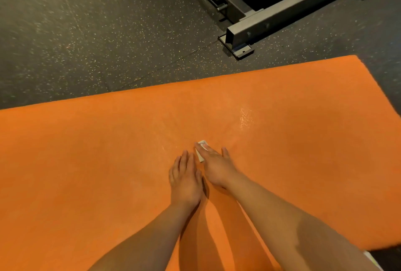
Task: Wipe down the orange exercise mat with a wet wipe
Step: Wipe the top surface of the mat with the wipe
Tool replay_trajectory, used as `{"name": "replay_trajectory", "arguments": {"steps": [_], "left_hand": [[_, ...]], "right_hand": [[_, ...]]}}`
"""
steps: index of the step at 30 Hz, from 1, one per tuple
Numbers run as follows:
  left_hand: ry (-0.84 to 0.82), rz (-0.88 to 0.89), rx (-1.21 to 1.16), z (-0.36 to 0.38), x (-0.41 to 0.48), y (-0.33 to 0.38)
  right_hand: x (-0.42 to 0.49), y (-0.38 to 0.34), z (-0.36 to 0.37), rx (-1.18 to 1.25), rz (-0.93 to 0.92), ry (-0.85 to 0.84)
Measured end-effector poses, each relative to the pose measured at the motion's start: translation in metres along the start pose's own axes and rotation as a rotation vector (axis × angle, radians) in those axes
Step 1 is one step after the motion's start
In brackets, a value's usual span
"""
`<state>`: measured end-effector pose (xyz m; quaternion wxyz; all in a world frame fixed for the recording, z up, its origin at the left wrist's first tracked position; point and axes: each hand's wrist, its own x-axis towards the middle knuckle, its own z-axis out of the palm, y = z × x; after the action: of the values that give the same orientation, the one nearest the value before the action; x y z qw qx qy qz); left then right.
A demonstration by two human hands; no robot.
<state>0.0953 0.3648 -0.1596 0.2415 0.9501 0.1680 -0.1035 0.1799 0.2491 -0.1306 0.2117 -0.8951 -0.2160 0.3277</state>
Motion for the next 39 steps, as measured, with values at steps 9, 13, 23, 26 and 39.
{"name": "replay_trajectory", "arguments": {"steps": [9,13,23,26,39], "left_hand": [[-0.127,-0.023,0.039,0.003,-0.097,0.009],[-0.162,0.003,0.064,0.007,-0.125,0.007],[-0.175,0.035,0.015,0.008,-0.168,0.008],[-0.191,0.046,0.044,0.007,-0.178,0.011],[-0.366,0.082,0.157,0.01,-0.212,0.032]], "right_hand": [[-0.101,-0.001,0.056,0.045,0.074,0.008],[-0.133,0.018,0.064,-0.007,0.1,0.001],[-0.188,0.011,0.096,-0.023,0.098,0.04],[-0.201,0.027,0.094,-0.027,0.304,0.177],[-0.239,0.016,0.121,-0.029,0.304,0.177]]}}
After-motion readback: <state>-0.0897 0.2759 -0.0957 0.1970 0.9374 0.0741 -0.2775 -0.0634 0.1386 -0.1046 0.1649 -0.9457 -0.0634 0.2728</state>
